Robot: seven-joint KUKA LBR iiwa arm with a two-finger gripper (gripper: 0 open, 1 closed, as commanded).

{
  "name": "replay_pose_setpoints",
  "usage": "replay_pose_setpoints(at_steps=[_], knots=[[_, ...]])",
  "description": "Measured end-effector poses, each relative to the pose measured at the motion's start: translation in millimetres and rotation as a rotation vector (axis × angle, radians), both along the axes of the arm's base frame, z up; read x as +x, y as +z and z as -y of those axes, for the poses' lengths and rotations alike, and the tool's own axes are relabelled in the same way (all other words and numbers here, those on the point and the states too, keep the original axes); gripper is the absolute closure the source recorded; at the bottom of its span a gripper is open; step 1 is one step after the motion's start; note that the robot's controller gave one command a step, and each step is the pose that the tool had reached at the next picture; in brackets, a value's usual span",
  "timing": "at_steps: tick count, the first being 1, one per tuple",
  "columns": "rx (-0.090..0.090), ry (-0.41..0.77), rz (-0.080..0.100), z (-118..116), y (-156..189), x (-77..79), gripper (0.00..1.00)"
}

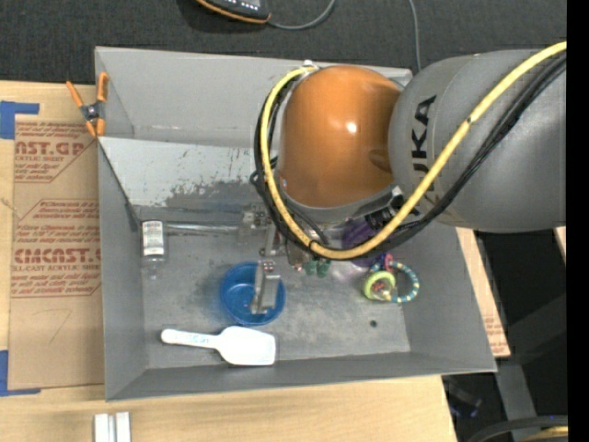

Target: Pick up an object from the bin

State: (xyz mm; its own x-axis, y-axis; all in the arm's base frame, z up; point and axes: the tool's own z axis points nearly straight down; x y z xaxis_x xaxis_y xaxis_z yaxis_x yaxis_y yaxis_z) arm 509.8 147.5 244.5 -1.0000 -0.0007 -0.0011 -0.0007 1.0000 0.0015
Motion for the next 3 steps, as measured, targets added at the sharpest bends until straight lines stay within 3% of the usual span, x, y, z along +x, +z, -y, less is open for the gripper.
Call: replay_pose_setpoints(at_steps=[1,2,3], knots=[[0.001,-0.047,0.0,48,-122,16.0,0.0],[0.0,0.012,0.001,63,-106,31.9,0.0],[0.002,-0.221,-0.002,47,-119,16.1,0.0]])
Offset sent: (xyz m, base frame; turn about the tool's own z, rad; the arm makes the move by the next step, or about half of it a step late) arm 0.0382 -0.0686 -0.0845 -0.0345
